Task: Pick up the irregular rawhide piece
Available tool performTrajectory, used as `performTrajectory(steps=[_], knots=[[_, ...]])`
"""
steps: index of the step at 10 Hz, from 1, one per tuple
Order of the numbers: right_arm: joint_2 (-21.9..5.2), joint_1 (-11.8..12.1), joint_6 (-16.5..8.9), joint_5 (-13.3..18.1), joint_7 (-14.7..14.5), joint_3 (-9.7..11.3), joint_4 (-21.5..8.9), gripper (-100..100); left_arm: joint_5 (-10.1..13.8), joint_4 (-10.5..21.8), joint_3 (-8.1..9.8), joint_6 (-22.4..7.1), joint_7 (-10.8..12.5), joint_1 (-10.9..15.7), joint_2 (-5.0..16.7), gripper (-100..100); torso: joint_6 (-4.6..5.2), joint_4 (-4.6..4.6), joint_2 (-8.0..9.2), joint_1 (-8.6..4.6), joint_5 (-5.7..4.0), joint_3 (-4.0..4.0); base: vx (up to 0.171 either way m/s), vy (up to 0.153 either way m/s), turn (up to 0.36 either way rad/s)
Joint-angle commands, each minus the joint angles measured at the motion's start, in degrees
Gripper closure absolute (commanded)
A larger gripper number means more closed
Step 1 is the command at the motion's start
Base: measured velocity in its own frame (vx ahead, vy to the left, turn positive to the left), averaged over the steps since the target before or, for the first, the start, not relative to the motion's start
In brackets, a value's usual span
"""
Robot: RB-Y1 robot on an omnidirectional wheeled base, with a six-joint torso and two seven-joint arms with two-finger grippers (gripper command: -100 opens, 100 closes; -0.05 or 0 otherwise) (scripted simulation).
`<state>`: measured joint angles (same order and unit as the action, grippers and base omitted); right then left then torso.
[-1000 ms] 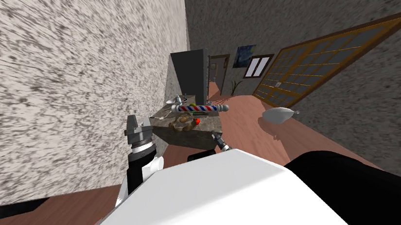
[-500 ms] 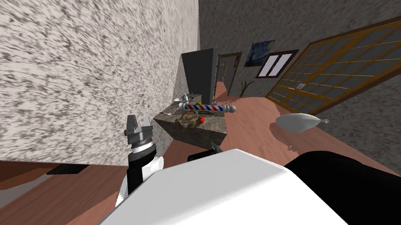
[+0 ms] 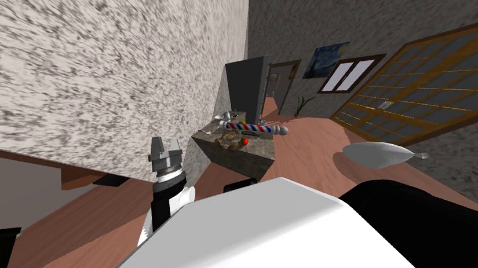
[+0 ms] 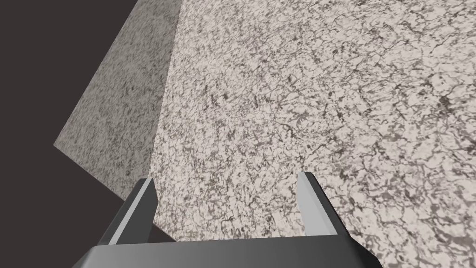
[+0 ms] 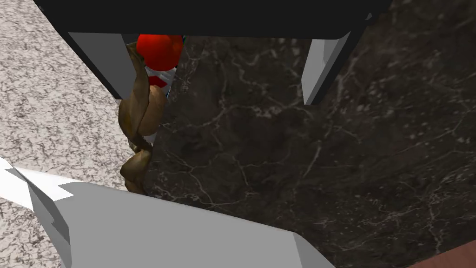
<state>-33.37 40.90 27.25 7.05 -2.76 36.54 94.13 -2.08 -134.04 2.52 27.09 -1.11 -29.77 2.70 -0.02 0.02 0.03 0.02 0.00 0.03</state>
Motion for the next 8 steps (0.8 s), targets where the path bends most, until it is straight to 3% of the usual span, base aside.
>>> performTrajectory(steps=[1,2,5,6,7,8], knots=[[-1.2,-0.4,-0.2,0.4,-0.1,1.9,-2.8,-100,0.0,0.0,0.0,0.0,0.0,0.0,0.0,0,0.0,0.0,0.0,0.0,0.0,0.0,-0.028,0.019,0.183],[-3.5,-0.4,0.1,1.0,-0.4,4.2,-4.2,-100,0.0,0.0,0.01,0.0,0.0,0.0,0.0,0,0.06,0.0,-0.01,-0.02,0.0,0.0,-0.037,0.034,0.339],[-4.2,-0.4,0.1,1.0,-0.4,4.9,-6.4,-100,0.0,0.0,0.01,0.0,0.0,0.0,0.0,0,0.08,-0.01,-0.07,-0.04,-0.01,-0.04,-0.01,0.014,0.039],[-6.8,-0.6,0.4,1.7,-0.7,7.8,-8.9,-100,0.0,0.0,0.01,0.0,0.0,0.0,0.0,0,0.07,-0.02,-0.12,-0.07,-0.02,-0.06,-0.01,0.031,0.307],[-7.3,-0.6,0.4,1.7,-0.7,7.9,-10.0,-100,0.0,0.0,0.0,0.0,0.0,0.0,0.0,0,0.01,-0.02,-0.09,-0.02,0.0,-0.05,-0.019,0.024,0.215],[-9.2,-0.8,0.7,2.2,-0.9,10.5,-12.6,-100,0.0,0.0,0.01,0.0,0.0,0.0,0.0,0,0.05,-0.01,-0.07,-0.03,0.0,-0.04,-0.022,0.04,0.368]])
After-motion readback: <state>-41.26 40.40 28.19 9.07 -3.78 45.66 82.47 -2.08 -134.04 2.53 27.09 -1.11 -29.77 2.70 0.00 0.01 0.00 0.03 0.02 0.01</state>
